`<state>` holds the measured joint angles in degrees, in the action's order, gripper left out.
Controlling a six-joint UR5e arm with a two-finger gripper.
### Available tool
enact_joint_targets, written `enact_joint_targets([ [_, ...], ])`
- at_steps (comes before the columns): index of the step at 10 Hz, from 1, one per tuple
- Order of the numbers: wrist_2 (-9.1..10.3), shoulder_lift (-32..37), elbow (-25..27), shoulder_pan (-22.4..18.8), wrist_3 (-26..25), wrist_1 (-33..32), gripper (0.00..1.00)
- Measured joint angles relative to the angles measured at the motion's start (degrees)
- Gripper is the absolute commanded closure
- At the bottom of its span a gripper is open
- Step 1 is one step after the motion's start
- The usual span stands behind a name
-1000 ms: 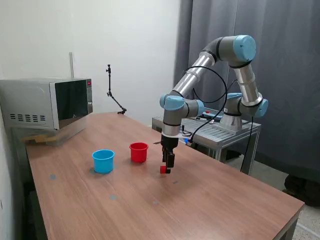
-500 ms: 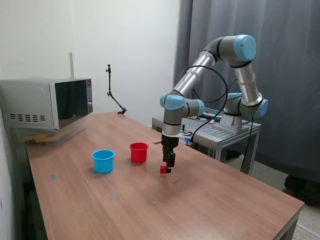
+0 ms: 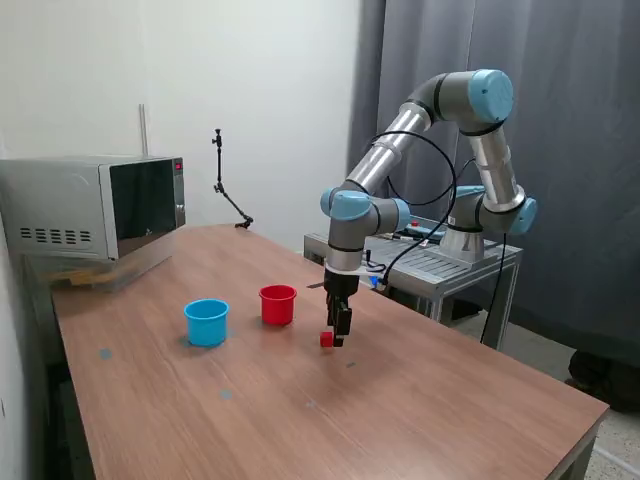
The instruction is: Place red objects in the red bin, and blue objects in the blue bin.
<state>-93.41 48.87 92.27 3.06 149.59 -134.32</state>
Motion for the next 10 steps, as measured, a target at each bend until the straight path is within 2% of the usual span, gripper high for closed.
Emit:
enact_joint_targets([
  [8, 0.07, 0.0, 0.01, -0.07, 0.0, 0.02, 1.0],
  [9, 0.07, 0.0, 0.0, -0.07, -0.02, 0.02, 0.0],
  [10, 0.07, 0.0, -0.08, -0.07, -0.03, 0.02, 0.0],
])
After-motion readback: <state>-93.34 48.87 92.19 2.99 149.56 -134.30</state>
